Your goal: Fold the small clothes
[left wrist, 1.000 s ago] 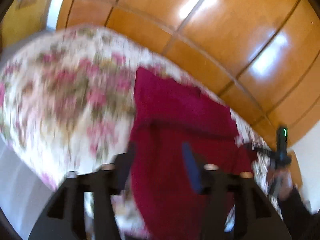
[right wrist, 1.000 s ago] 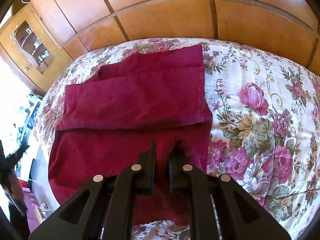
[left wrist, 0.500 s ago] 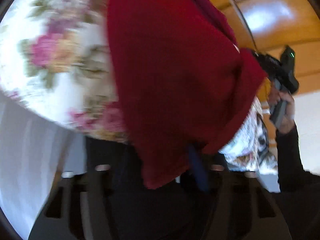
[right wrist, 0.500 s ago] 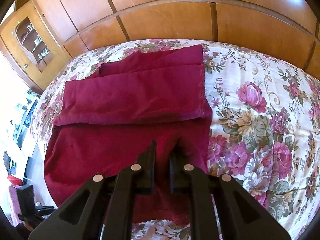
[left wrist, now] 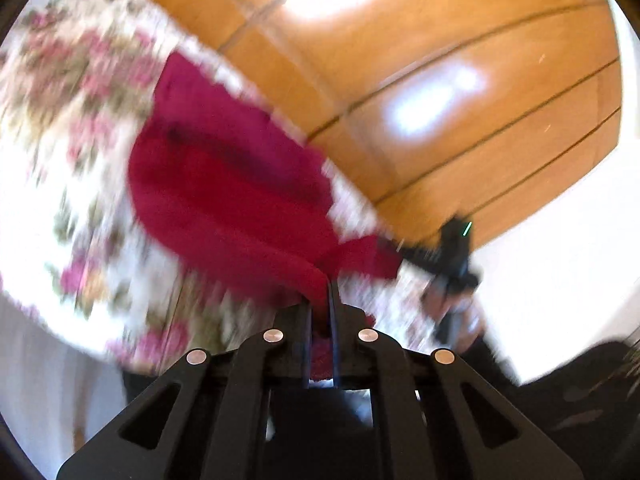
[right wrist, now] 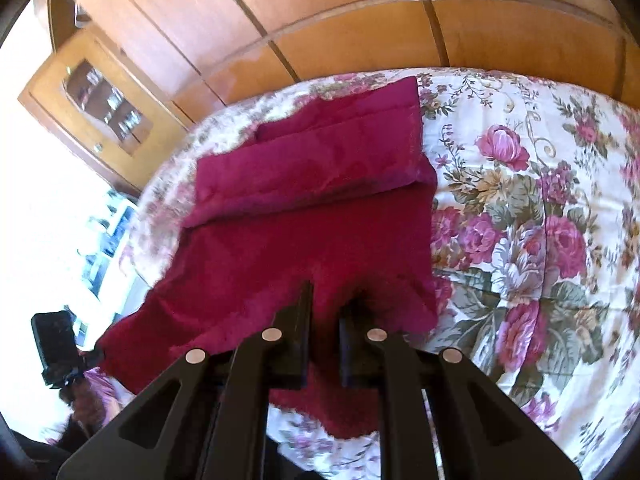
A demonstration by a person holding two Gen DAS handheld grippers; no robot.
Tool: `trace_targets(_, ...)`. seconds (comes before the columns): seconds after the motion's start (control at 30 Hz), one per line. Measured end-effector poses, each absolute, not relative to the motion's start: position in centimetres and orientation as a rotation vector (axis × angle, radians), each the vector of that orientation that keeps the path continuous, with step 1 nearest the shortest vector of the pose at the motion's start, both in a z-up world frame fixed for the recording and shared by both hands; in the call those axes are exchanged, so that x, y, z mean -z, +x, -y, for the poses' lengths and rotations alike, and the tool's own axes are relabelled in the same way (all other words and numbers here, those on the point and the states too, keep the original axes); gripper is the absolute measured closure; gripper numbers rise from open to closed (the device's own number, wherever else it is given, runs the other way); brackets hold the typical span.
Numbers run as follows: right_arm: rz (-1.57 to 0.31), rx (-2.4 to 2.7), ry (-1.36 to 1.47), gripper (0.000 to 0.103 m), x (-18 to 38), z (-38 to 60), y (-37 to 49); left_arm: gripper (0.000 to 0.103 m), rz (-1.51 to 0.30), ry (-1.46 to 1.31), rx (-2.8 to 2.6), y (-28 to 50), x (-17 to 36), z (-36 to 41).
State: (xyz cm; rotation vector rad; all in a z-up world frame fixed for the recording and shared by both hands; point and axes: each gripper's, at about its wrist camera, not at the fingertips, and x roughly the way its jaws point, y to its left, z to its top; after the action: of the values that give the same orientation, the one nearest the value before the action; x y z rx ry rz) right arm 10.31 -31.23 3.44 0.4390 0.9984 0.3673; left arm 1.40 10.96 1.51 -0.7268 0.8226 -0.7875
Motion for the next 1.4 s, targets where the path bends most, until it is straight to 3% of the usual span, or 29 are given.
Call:
trace_targets(0.23, -1.004, -0.274, 0.524, 0.092, -2.2, 32.1, 18.0, 0.097, -0.762, -0.842, 0.616, 12.2, -3.3, -11.9)
trace_targets(0.27, -1.015, -0.252, 0.543, 0.088, -1.7, 32.3, 19.4, 0.091, -0.785, -0.880, 0.552, 14.1, -2.8, -12.4)
trace_targets(0.3, -1.020, -0.246, 0.562, 0.070, -1.4, 32.6, 20.2, 0.086, -0.805, -0.901, 0.488, 15.5, -2.4, -12.9)
trace_targets(0.33, -1.014, -0.242, 0.582, 0.053, -1.3, 32.9, 20.7, 0.070, -0.821, -0.917, 0.419, 17.0, -2.0, -13.7)
trace_targets(0.37, -0.997, -0.235, 0.594, 0.049, -1.5, 33.1, 21.0, 0.054, -0.819, -0.952, 0.339, 18.1, -1.5, -14.7)
trace_targets(0.43, -0.947, -0.225, 0.601, 0.024, -2.3, 33.8, 20.7, 0.047, -0.786, -0.969, 0.267, 18.5, -1.1, -16.0)
trace_targets(0.47, -0.926, -0.232, 0.614, 0.019, -2.6, 34.3, 20.3, 0.047, -0.785, -0.954, 0.258, 18.6, -1.1, -16.3)
trace_targets(0.6, -0.905, -0.243, 0.542, 0.017, -2.7, 35.2, 17.5, 0.047, -0.823, -0.805, 0.266, 17.1, -0.2, -15.7)
trace_targets(0.67, -0.927, -0.255, 0.488, 0.017, -2.0, 35.0, 16.0, 0.036, -0.848, -0.728, 0.298, 15.0, 0.6, -14.9)
trace_targets(0.77, -0.989, -0.255, 0.376, 0.021, 0.2, 33.5, 14.0, 0.034, -0.898, -0.629, 0.337, 13.1, 2.7, -13.5)
trace_targets(0.9, -1.020, -0.224, 0.334, 0.041, 2.8, 32.6, 13.8, 0.034, -0.922, -0.545, 0.348, 12.2, 5.2, -12.0)
trace_targets(0.93, -1.026, -0.216, 0.339, 0.054, 3.3, 32.4, 14.1, 0.037, -0.924, -0.531, 0.351, 12.3, 5.4, -11.8)
trace_targets(0.97, -1.032, -0.213, 0.345, 0.062, 3.7, 32.4, 14.4, 0.052, -0.929, -0.514, 0.358, 12.5, 5.5, -11.4)
trace_targets(1.03, -1.037, -0.194, 0.337, 0.077, 3.7, 31.9, 14.6, 0.072, -0.939, -0.440, 0.352, 12.8, 5.2, -10.6)
trace_targets(1.07, -1.033, -0.193, 0.325, 0.078, 3.4, 31.6, 14.5, 0.079, -0.941, -0.423, 0.353, 13.0, 5.0, -10.4)
trace_targets(1.2, -1.001, -0.189, 0.260, 0.089, 1.5, 31.2, 13.3, 0.087, -0.940, -0.391, 0.368, 12.5, 4.1, -10.6)
trace_targets(1.4, -0.982, -0.233, 0.261, 0.092, -0.6, 31.1, 9.1, 0.089, -0.933, -0.428, 0.421, 9.6, 3.2, -11.9)
